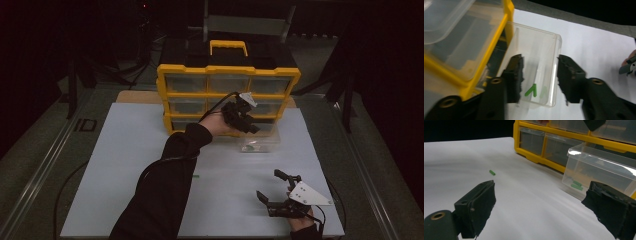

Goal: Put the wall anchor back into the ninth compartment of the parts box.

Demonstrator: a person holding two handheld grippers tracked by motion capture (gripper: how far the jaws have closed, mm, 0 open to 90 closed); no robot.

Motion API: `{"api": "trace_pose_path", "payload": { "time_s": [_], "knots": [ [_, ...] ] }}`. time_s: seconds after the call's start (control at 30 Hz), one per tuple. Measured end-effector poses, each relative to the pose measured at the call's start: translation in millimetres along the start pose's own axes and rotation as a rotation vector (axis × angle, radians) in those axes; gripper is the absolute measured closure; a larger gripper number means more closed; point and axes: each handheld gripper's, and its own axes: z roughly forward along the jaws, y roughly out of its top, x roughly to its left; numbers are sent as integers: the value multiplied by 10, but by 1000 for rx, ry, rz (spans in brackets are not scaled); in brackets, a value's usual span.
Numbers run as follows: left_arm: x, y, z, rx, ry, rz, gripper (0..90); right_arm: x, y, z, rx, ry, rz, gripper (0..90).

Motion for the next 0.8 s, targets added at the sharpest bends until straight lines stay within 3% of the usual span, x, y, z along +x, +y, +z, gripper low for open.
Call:
{"api": "trace_pose_path", "payload": {
  "time_s": [0.13, 0.23, 0.3, 0.37, 0.4, 0.43, 0.57, 0.7, 0.8],
  "knots": [
    [-27, -38, -105, -17, 1, 0, 382, 0, 1, 0, 3, -5, -5, 86],
    [-40, -73, -170, -19, 17, -19, 256, -1, -2, 4, 4, -6, -8, 86],
    [-44, -105, -205, -20, 5, -37, 176, 2, -1, 7, 6, -5, -9, 86],
    [-92, -145, -239, -16, 50, -10, 34, 7, -1, 8, 9, -8, -9, 86],
    [-97, -158, -255, -17, 43, -13, 8, 8, 1, 9, 10, -9, -12, 86],
    [-96, -180, -279, -20, 22, -34, 8, 9, 2, 9, 9, -9, -12, 86],
    [-125, -271, -353, -30, -1, -29, 4, 16, 5, 9, 12, -11, -14, 86],
    [-156, -359, -427, -18, 4, -17, 5, 13, 7, 5, 10, -12, -16, 86],
    [-172, -415, -485, -38, -1, -16, 5, 19, 7, 9, 13, -14, -18, 86]
  ]
}}
